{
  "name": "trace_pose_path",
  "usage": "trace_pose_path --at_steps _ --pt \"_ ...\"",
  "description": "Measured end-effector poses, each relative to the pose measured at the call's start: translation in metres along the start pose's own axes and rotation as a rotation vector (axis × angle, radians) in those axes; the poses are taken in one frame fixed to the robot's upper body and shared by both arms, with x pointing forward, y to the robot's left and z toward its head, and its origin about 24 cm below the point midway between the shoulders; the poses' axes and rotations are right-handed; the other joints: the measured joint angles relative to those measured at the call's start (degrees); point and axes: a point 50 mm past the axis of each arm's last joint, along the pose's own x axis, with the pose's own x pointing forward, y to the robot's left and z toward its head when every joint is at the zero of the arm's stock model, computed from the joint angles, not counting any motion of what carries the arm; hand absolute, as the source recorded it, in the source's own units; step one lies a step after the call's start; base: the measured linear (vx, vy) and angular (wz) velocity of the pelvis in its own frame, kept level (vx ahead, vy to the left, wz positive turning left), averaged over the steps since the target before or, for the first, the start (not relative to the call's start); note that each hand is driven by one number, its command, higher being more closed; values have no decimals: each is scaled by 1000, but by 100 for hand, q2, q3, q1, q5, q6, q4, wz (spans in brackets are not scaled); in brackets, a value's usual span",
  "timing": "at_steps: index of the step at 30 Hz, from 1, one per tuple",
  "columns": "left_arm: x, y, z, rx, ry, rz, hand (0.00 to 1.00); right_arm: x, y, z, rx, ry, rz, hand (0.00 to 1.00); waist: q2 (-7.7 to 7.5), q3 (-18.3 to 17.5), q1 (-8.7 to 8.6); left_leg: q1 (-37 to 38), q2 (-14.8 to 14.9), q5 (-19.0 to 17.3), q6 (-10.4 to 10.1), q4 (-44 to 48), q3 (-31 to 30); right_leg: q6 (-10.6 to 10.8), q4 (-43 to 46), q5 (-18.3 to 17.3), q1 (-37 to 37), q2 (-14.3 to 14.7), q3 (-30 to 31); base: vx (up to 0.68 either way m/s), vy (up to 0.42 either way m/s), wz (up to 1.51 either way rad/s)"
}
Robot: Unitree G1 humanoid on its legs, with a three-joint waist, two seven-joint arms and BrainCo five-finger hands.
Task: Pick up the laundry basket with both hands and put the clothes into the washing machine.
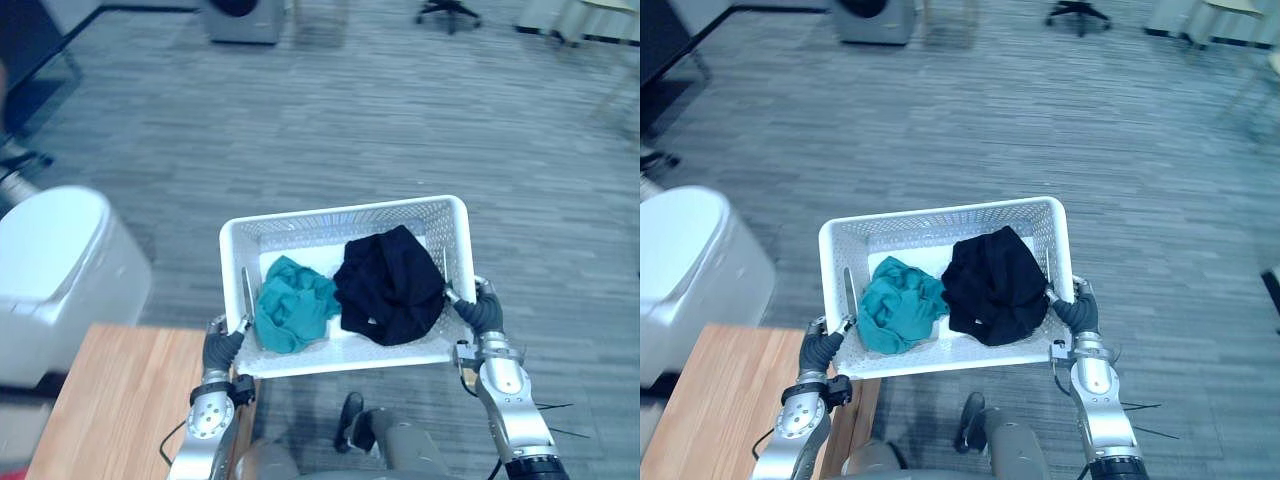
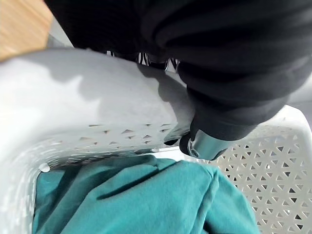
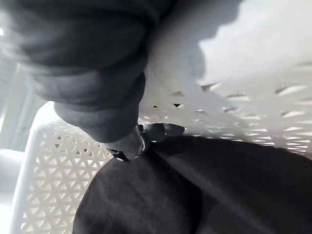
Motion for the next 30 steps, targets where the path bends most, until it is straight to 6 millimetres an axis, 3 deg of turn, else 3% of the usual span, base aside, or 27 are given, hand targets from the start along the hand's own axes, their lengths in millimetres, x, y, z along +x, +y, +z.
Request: trace_pose_path --at_steps 1,2,3,4,5,6,8,9,10,11,13,14,15,17,19,20,21,22,23,24,25,26,27,28,29,30 --pt "1 -1 0 -3 0 -2 100 1 -2 2 -18 -11 10 100 63 31 111 -421 -254 90 -173 -1135 -317 23 -335 -12 267 170 147 262 57 -124" --pt "1 -2 1 -6 -2 -4 100 2 -3 5 -27 -23 12 100 137 70 179 -500 -300 210 -393 -1804 -404 19 -297 -29 263 210 227 234 65 -140" --pt "2 -4 -3 -7 16 -8 100 1 -6 3 -38 -14 11 100 197 116 256 -450 -298 760 -393 -2052 -445 68 -407 34 439 281 302 353 82 -87" --pt "2 -6 -7 -11 37 -7 100 -1 -5 -3 -32 12 4 100 234 -57 309 -484 -250 669 -421 -2191 -502 256 114 -136 335 272 505 408 65 -21" --pt "7 -5 4 2 -13 -28 100 0 -6 -1 -24 4 -9 100 -118 -38 200 -880 -699 563 -506 -1772 -522 225 469 -708 369 -155 1145 435 29 37" --pt "11 -11 5 -9 -14 -35 100 4 -10 0 -33 -1 -18 100 83 39 186 -1033 -616 562 -482 -1671 -638 308 507 -727 377 -30 1069 368 4 63" --pt "9 -10 1 -26 17 -14 100 6 -5 -8 -14 40 -14 100 -60 0 289 -1130 -804 620 -237 -1727 -469 624 922 -1145 402 -321 1017 443 45 20" --pt "4 -8 -6 -20 45 -7 100 -1 -4 -17 -8 80 -11 100 -124 18 342 -751 -902 805 122 -2068 -323 1085 1711 -1439 443 -547 1071 440 64 8" --pt "1 -3 -11 -7 65 1 100 -6 0 -24 9 112 -7 100 -282 33 369 -476 -1072 692 251 -2042 -202 1279 2619 -1468 256 -827 1221 598 68 28" --pt "-2 0 -15 8 85 5 100 -11 2 -32 15 150 -1 100 -334 13 328 -193 -1234 524 335 -2043 -234 1351 3684 -1000 -53 -1104 1196 499 62 33" --pt "-3 5 -17 34 96 7 100 -16 6 -42 22 194 3 100 -385 20 196 478 -1447 282 350 -2521 -486 767 4935 -190 -515 -1371 1128 701 53 45" --pt "-3 6 -16 43 93 7 100 -16 7 -43 28 200 7 100 -380 21 144 675 -1458 254 391 -2681 -558 615 5037 -349 -632 -1417 1117 753 15 55" --pt "-2 8 -15 50 87 7 100 -17 11 -42 39 198 21 100 -344 20 32 1049 -1438 182 373 -2992 -704 503 4826 -646 -863 -1413 1014 641 -12 41" --pt "0 7 -12 57 73 -2 100 -16 9 -40 36 183 23 100 -284 34 -20 1627 -1364 81 223 -3413 -927 568 3840 -793 -1268 -1318 933 668 -15 34" --pt "4 5 -7 76 51 -24 100 -15 6 -36 31 164 17 100 -205 40 -251 2403 -1156 76 144 -4005 -1161 863 1372 -194 -1617 -1083 1190 741 -100 56" --pt "5 4 -5 78 45 -26 100 -15 5 -34 30 155 16 100 -205 37 -302 2586 -1161 73 79 -4131 -1221 936 666 115 -1648 -1035 1275 814 -168 48" --pt "7 4 -4 78 37 -28 100 -16 4 -30 28 140 13 100 -276 6 -327 2851 -1169 19 -109 -4252 -1277 1000 -214 631 -1675 -1011 1461 853 -205 41" --pt "7 1 -5 73 43 -30 100 -19 2 -29 23 133 13 100 -249 -56 -336 3339 -1132 -197 -466 -4181 -1330 648 -297 1748 -1736 -953 1636 1073 -240 28" --pt "6 -4 -8 48 57 -32 100 -18 -3 -30 8 138 6 100 24 -133 -362 3375 -889 -215 -513 -3874 -1371 553 365 1870 -1903 -823 1559 896 -194 7" --pt "6 -8 -8 30 58 -30 100 -14 -6 -29 -6 139 3 100 207 -172 -302 3259 -734 -109 -663 -3502 -1389 425 785 1593 -1997 -713 1452 874 -167 -11" --pt "8 -11 -6 29 49 -34 100 -14 -8 -29 -8 140 -3 100 280 -166 -283 2914 -630 491 -887 -2504 -1433 367 1400 976 -2002 -620 1379 837 -169 -18" --pt "7 -11 -8 24 59 -31 100 -14 -7 -29 -4 142 0 100 366 -111 -254 2445 -479 1854 -932 -1195 -1399 326 1518 581 -1598 -553 1330 852 -158 -7" --pt "5 -11 -11 23 71 -29 100 -15 -7 -30 -4 145 0 100 407 -78 -238 2165 -334 2188 -1054 -429 -1384 331 1410 410 -1277 -483 1319 840 -132 -5" --pt "4 -12 -11 20 72 -30 100 -16 -7 -31 6 152 -4 100 460 -14 -182 1517 51 1918 -821 1113 -1166 266 1156 237 -629 -299 1279 776 -81 -10" --pt "4 -10 -12 29 75 -28 100 -17 -6 -31 15 151 -7 100 391 42 -66 998 154 1531 -488 1938 -920 242 858 170 -16 -254 1295 729 -62 -15" --pt "3 -8 -13 32 75 -28 100 -18 -5 -31 18 150 -4 100 325 54 -15 764 117 1389 -361 2027 -807 247 642 111 302 -270 1360 843 -11 -23"
